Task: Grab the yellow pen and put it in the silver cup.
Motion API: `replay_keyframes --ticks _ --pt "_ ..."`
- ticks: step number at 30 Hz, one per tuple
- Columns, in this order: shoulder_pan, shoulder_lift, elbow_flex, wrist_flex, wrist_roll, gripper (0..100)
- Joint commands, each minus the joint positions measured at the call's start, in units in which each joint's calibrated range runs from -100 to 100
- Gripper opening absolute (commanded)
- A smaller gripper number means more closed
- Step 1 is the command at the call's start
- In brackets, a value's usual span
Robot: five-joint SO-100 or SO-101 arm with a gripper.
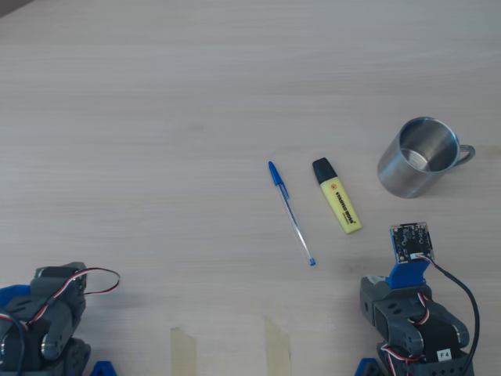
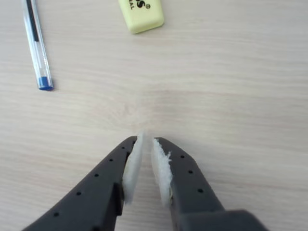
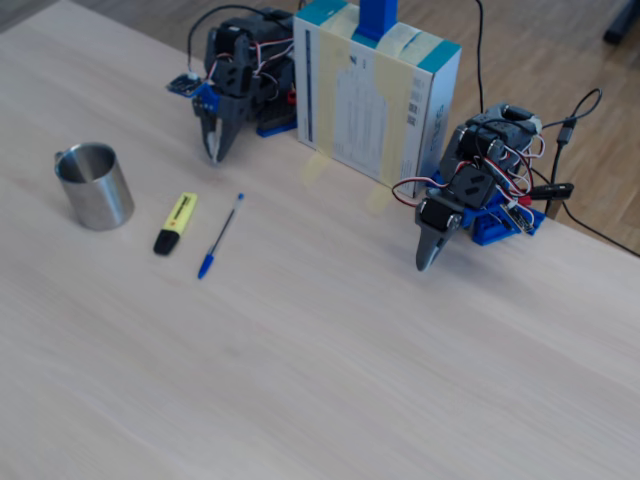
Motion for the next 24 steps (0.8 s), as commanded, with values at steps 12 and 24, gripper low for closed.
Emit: replay_keyframes --ticks 12,24 --pt "-0.2 -0.2 0.9 1.9 -0.3 4" --pt "-0.5 -0.3 0.9 -0.2 -0.4 40"
